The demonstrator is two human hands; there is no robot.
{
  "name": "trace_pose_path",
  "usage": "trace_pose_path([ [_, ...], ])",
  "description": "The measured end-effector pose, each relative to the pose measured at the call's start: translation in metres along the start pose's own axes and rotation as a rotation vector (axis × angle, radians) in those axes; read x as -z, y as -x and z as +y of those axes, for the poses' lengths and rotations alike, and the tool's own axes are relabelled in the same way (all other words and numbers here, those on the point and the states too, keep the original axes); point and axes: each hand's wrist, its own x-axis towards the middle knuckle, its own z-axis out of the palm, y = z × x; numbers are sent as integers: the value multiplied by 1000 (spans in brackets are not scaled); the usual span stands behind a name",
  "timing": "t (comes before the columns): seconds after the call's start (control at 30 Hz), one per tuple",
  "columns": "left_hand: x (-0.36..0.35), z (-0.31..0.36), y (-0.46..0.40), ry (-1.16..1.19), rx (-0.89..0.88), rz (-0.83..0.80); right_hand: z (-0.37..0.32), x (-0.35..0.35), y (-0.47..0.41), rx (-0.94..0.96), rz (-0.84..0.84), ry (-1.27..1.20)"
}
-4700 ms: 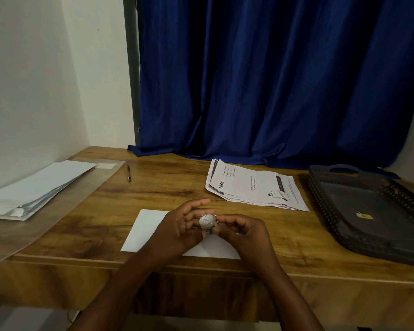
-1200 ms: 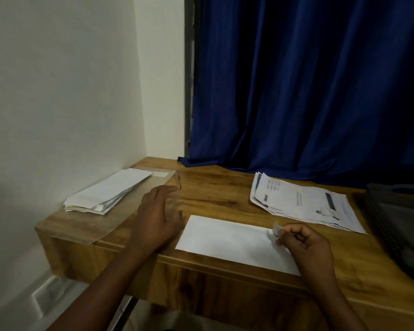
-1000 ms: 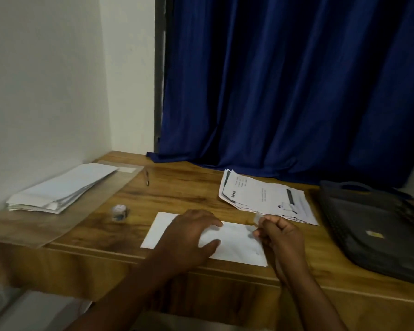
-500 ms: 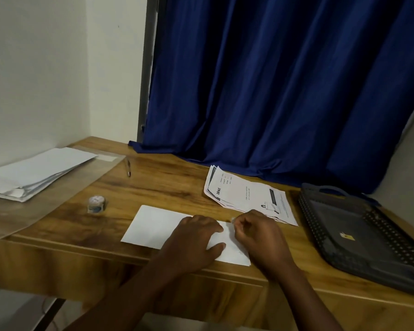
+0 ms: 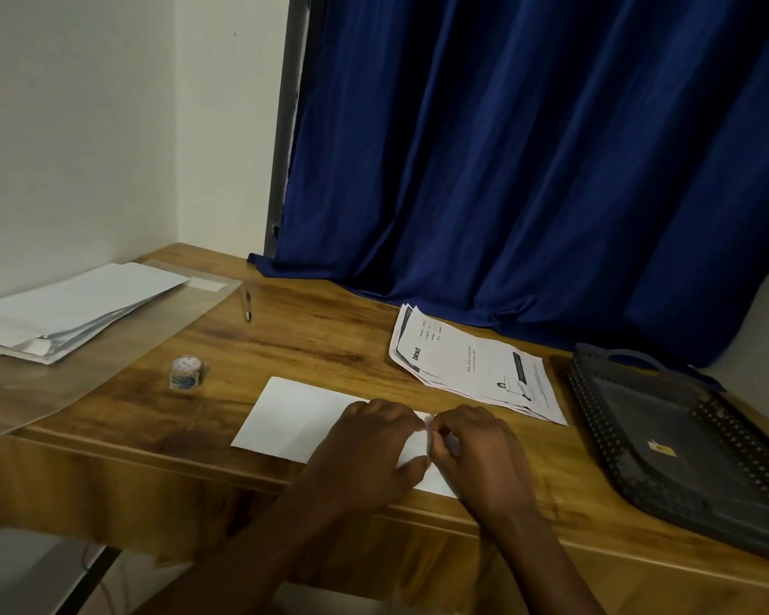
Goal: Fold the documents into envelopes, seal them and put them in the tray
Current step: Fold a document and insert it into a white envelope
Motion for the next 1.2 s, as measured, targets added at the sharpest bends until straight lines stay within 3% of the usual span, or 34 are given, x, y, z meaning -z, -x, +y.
trace_pose_path([
  [0.67,1,1,-1,-48,0,-69,7,-4,5,45,-100,13],
  [0.77,0,1,1,-49,-1,-69,9,-1,11,-35,-135,-167],
  [0.87,1,2,1,-64,-4,-79,13,5,10,-253,-94,-527],
  [0.93,2,3,0,-66,-7,-91,18,7,2,-409,-53,-636],
  [1.1,2,2,0,-65,-20,-108,28,-6,-22,-515,-211,-650],
  [1.2,4,3,0,-71,-43,-104,29,-16,-35,-476,-281,-401],
])
